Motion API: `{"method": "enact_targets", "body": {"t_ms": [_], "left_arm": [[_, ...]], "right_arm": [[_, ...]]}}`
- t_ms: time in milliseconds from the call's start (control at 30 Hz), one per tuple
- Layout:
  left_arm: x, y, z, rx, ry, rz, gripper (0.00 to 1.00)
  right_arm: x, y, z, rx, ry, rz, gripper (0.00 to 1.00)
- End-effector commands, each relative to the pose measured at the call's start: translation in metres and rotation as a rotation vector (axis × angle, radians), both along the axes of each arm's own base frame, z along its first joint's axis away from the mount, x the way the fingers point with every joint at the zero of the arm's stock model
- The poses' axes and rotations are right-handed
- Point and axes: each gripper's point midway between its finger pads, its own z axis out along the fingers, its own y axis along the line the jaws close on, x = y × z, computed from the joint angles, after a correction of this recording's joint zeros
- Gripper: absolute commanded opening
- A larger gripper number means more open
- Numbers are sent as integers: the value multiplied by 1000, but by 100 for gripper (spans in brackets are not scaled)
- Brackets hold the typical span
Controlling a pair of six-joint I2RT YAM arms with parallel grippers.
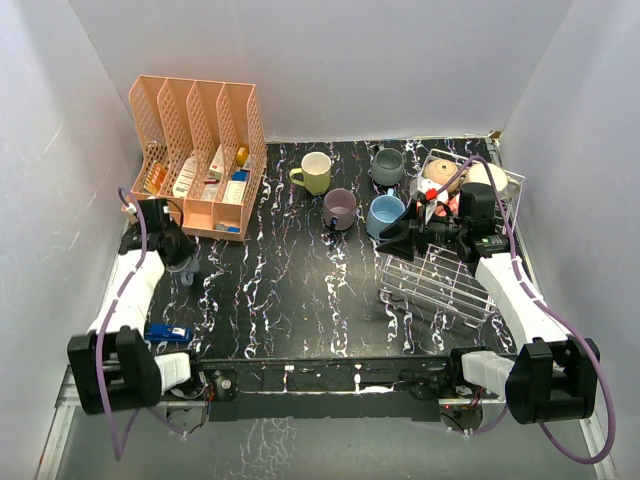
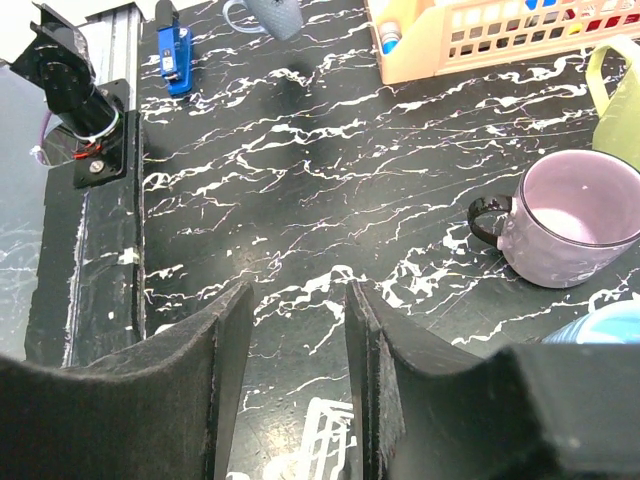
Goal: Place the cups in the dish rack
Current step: Pick up the cup at the center of the board.
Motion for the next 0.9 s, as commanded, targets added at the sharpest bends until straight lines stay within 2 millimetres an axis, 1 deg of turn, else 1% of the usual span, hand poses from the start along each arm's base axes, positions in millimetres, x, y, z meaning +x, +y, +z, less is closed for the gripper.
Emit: {"method": "enact_targets", "body": {"t_ms": [0,133,167,333,433,533,600,767,800,867], "left_arm": [[1,-38,38,-174,-201,-97,0],[-3,-77,64,-377,-373,-182,0],[-5,-87,68,-432,-403,-199,0],[-13,-121,102,-653,-545,-278,0],[-16,-135,120,-709,-611,-319,0],[-21,-154,137,-738,-676,-372,0],[-23,-172,144,-755,-702,-409,0],[-30,-221,152,-813,-712,-515,0],[-33,-233,158,-836,-725,-544,0],[-33,-244,168,-866,-757,-565,0]], "right_arm": [[-1,2,10,21,-56,27,45],[-3,2,11,29,-59,39,47],[-4,3,10,32,-57,43,47],[-8,4,11,45,-59,65,50],[-10,5,10,55,-54,80,53],[-14,6,11,68,-48,102,56],[-17,7,11,79,-42,121,58],[-22,8,12,93,-40,148,63],[-23,8,12,97,-37,156,65],[-26,8,12,102,-33,166,70]]}}
